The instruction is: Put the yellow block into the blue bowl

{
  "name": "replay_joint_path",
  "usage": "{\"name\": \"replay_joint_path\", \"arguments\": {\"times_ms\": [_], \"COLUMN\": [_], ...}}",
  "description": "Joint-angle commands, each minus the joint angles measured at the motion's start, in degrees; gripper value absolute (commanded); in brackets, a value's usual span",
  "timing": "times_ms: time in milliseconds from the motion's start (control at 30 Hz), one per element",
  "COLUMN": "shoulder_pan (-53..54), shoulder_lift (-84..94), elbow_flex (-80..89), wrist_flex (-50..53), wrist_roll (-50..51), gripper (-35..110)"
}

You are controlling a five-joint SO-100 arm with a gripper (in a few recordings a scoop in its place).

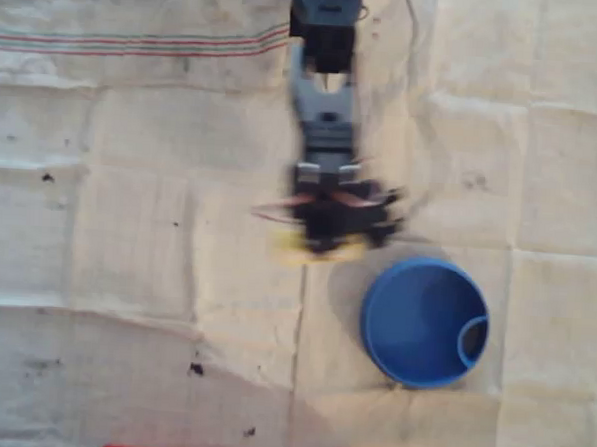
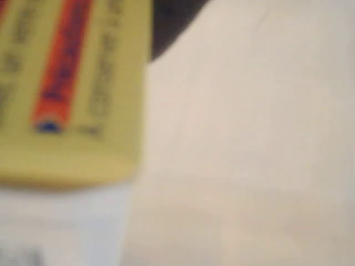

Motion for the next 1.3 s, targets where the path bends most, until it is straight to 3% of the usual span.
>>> {"name": "replay_joint_path", "arguments": {"times_ms": [0,600,967,1267], "shoulder_pan": [-6.33,-10.63,-10.63,-10.63], "shoulder_lift": [6.59,-7.91,-12.3,-12.13], "elbow_flex": [-4.66,-4.04,-4.13,-4.75], "wrist_flex": [-3.52,-39.11,-42.89,-37.18], "wrist_roll": [-0.35,-0.53,-0.44,-3.96], "gripper": [0,0,1,23]}}
